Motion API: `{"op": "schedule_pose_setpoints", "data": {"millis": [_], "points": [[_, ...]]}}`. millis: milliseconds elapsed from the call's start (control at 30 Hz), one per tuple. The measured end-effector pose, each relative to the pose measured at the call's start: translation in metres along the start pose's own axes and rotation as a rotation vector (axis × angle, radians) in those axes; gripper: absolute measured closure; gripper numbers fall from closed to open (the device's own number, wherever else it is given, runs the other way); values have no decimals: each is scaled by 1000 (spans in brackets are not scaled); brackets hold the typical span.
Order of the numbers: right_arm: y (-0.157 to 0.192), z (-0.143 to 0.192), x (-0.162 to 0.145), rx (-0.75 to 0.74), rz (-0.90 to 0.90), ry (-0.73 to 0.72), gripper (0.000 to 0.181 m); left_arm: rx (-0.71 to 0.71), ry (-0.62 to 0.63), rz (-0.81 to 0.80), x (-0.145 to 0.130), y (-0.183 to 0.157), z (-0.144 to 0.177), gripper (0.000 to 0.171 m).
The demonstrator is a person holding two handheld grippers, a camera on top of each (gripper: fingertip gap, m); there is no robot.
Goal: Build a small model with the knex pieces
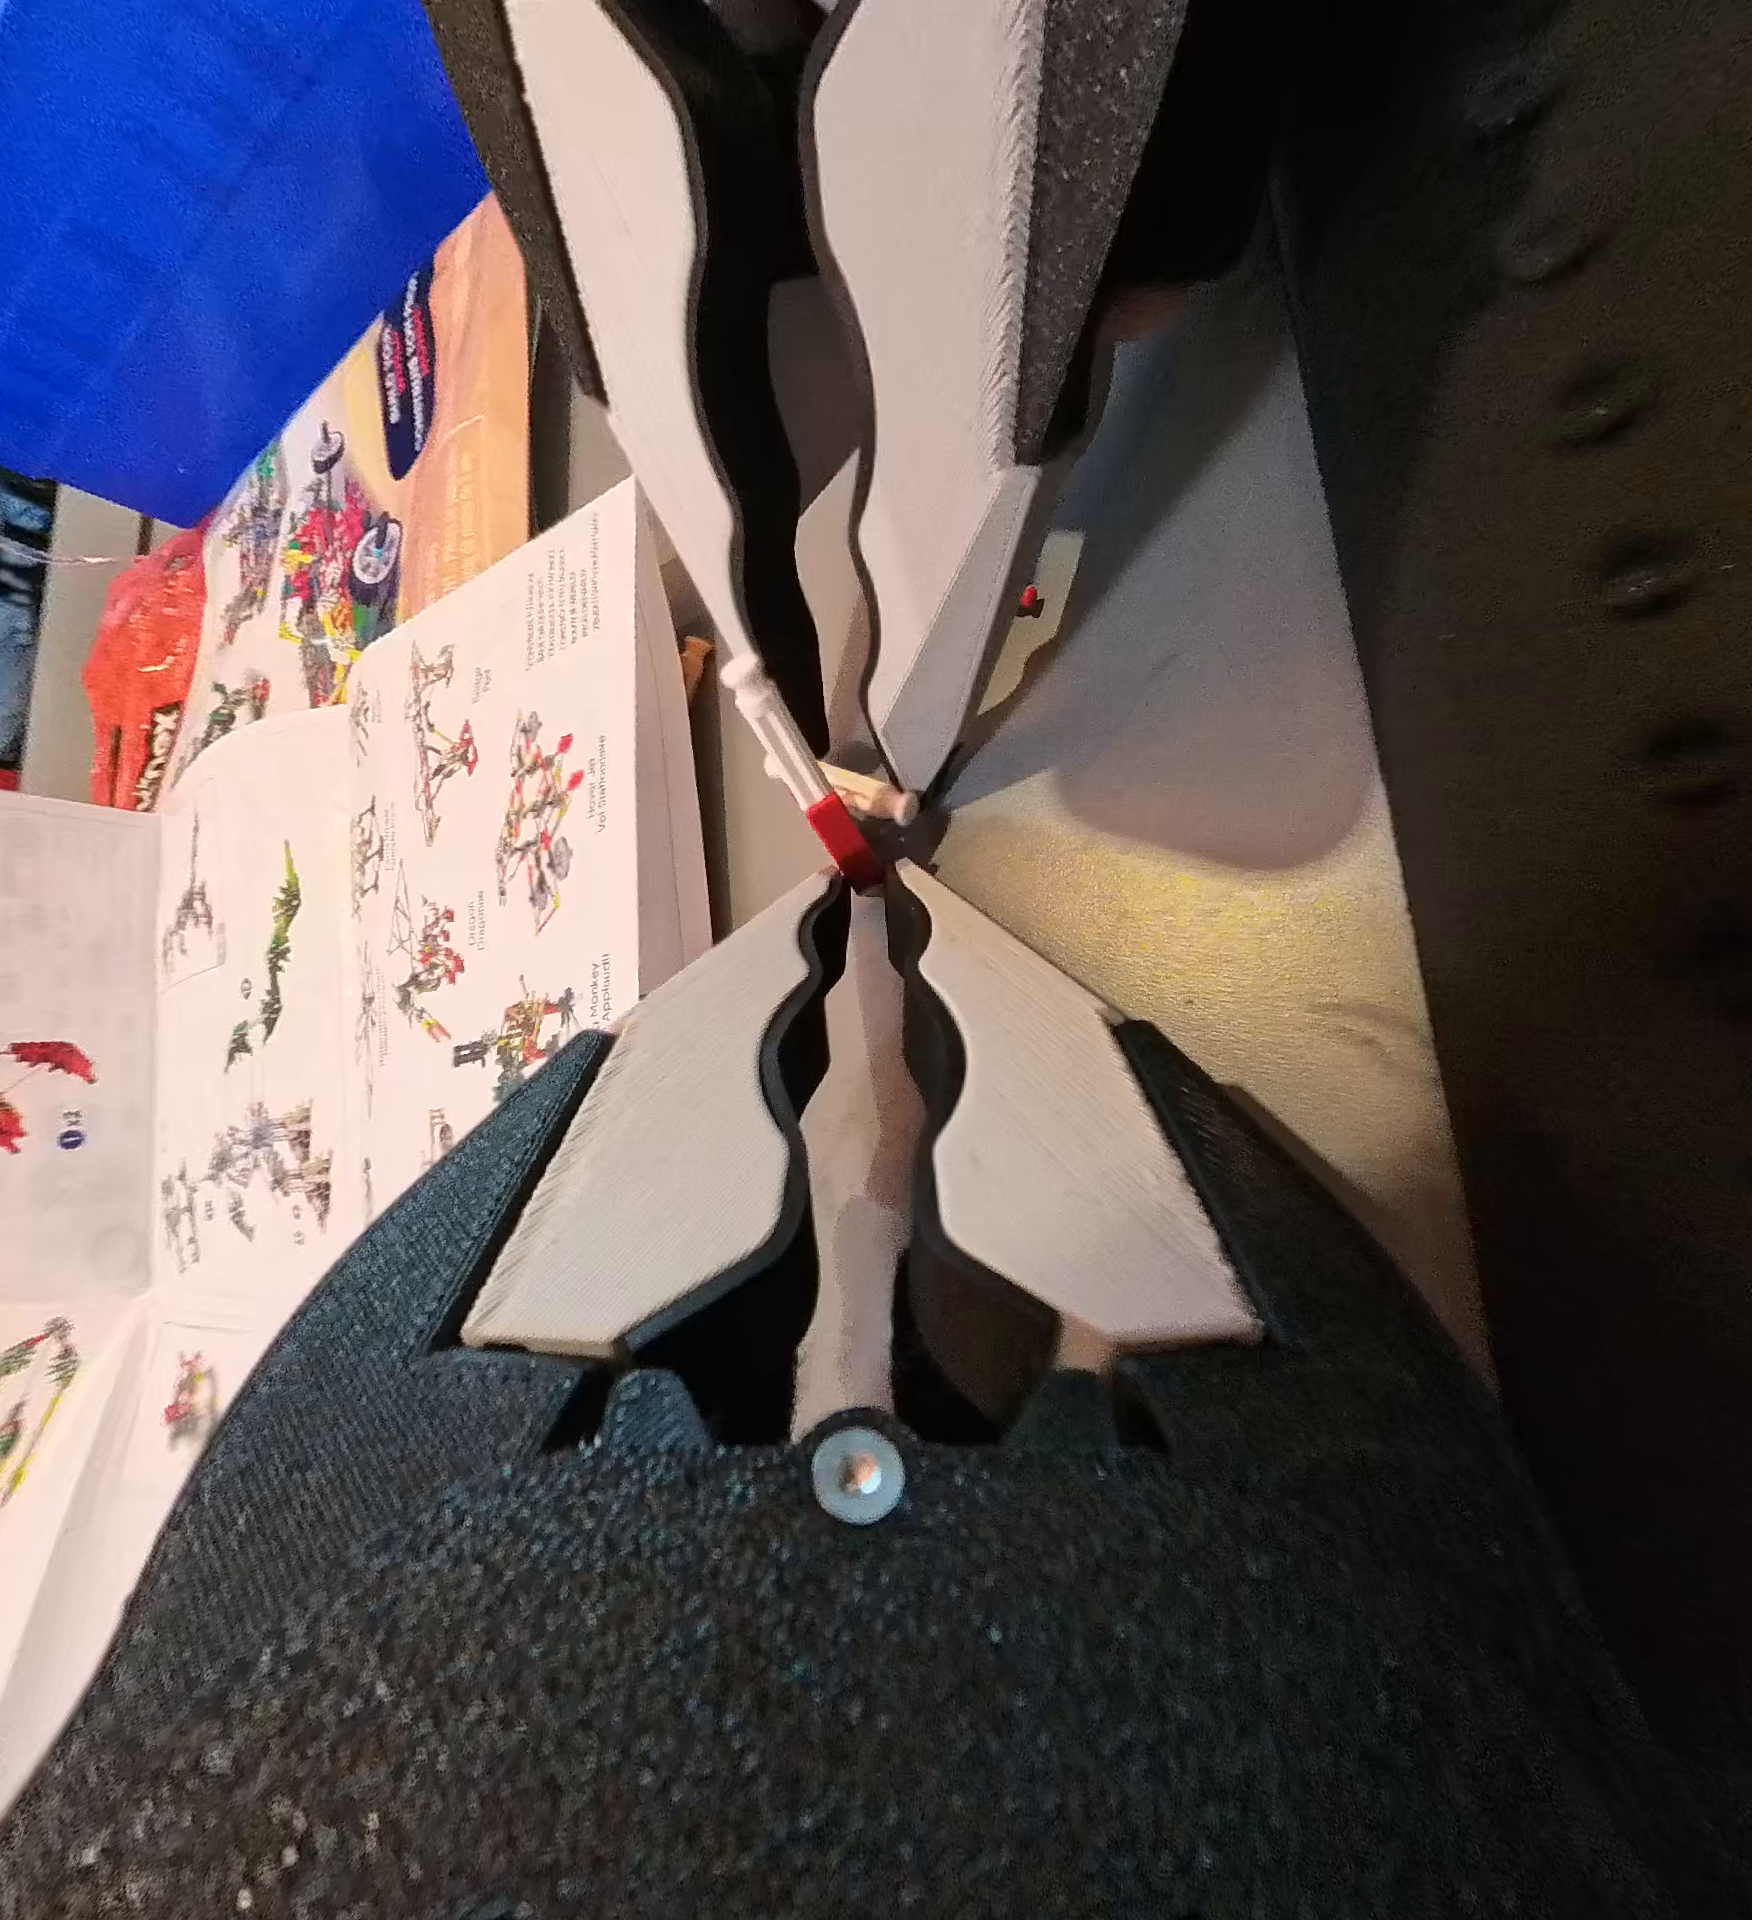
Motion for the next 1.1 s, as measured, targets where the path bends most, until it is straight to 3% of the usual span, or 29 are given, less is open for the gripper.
{"op": "schedule_pose_setpoints", "data": {"millis": [533,1100], "points": [[0,-3,-1,108,-48,-47,161,-387,-154,306,-4,8,3,169],[-8,-6,-2,98,-123,-34,162,-503,-176,426,-6,16,0,169]]}}
Point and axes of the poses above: each gripper's, where its closed fingertips meet, z back along the fingers, x out of its top, y = z × x across the jaws, the point moved 3 cm from there along z, back along the fingers, and after that the axes turned 15 degrees about -x, right-handed, at the moved point
